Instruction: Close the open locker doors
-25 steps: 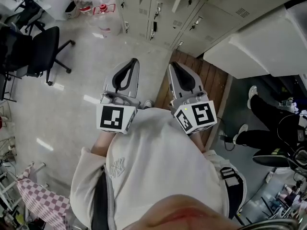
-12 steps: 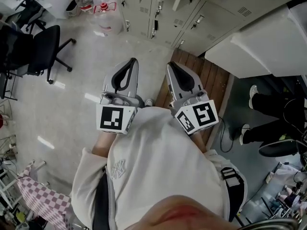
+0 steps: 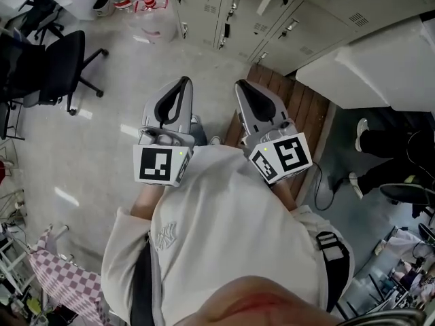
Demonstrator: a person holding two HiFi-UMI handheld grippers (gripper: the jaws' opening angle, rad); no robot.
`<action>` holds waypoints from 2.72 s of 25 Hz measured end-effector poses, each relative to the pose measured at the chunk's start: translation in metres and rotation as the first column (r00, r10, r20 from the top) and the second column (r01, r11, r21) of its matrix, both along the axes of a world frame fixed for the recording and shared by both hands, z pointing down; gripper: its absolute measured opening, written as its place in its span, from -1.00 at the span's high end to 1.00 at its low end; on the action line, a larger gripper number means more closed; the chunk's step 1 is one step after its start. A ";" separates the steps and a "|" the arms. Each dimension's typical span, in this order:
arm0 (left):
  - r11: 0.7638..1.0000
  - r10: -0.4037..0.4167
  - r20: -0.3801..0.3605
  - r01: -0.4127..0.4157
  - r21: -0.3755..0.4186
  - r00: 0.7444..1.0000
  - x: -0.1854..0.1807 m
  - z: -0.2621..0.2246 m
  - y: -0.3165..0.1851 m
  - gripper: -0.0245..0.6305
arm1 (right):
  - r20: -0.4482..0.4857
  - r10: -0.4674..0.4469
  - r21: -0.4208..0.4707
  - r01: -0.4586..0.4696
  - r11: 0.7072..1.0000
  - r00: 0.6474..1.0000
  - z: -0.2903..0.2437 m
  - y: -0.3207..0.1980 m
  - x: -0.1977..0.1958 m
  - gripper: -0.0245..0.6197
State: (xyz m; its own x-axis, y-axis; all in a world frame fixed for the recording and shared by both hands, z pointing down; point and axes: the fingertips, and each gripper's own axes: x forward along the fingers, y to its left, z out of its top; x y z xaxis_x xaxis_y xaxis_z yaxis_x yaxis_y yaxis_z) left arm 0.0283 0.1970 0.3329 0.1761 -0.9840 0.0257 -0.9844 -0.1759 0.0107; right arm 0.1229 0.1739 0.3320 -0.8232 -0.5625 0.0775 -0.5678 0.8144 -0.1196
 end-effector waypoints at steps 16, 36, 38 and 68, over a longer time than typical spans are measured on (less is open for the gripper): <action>0.995 0.101 0.004 -0.101 0.013 0.995 -0.084 -0.010 -0.084 0.92 | 0.011 0.066 -0.015 -0.066 0.998 0.998 -0.008 -0.071 -0.091 0.86; 0.999 0.031 -0.006 -0.031 0.007 1.000 -0.106 -0.009 -0.199 0.92 | 0.040 0.041 0.026 -0.042 0.999 0.998 -0.021 -0.198 -0.095 0.86; 1.000 0.000 0.001 0.000 0.019 1.000 -0.112 -0.015 -0.216 0.92 | 0.045 0.016 0.041 -0.018 0.999 0.999 -0.028 -0.217 -0.099 0.86; 0.988 -0.155 0.032 0.154 0.024 0.987 -0.181 -0.016 -0.315 0.92 | 0.151 -0.362 0.109 0.349 0.931 0.920 -0.061 -0.297 -0.183 0.74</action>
State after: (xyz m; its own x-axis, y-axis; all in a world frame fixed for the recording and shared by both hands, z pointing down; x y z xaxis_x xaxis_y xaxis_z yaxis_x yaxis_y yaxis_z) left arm -0.1530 -0.1182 0.3166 0.0215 -0.9997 0.0076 -0.9995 -0.0217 -0.0247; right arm -0.0605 -0.1228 0.2710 -0.9673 -0.2290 -0.1090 -0.2167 0.9695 -0.1143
